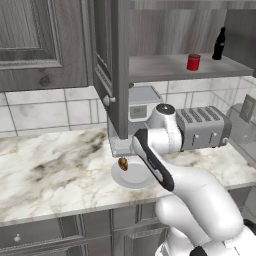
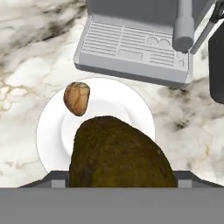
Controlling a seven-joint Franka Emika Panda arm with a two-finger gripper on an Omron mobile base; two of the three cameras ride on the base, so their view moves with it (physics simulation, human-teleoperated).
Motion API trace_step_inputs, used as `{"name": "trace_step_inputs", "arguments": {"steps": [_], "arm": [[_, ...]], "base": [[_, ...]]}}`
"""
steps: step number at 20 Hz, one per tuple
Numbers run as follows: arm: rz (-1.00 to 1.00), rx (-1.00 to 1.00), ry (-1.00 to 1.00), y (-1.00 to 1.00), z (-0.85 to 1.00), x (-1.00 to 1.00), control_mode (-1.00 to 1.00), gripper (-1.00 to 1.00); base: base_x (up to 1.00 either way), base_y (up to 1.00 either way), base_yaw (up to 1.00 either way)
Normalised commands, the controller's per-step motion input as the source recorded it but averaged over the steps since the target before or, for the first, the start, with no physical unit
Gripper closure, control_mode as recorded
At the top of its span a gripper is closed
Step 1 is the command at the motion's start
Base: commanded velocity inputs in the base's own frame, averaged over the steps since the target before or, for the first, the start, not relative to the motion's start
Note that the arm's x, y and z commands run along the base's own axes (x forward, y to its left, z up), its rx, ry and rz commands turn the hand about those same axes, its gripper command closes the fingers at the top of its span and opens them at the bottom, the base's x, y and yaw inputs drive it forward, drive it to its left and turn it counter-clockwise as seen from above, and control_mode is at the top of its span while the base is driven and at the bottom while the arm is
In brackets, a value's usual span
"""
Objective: Pick the avocado and bread from the counter and place them on the plate. Then pick the jam from the cabinet and place it next to the plate. Lastly close the cabinet door.
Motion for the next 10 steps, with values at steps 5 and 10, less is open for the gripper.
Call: {"name": "trace_step_inputs", "arguments": {"steps": [5,10], "arm": [[0.0,0.0,0.0,0.18,-0.05,0.08,-1.0,1.0],[0.01,-0.05,0.05,0.0,-0.4,0.0,-1.0,1.0]], "base": [[0.0,0.0,0.0],[0.0,0.0,0.0]]}}
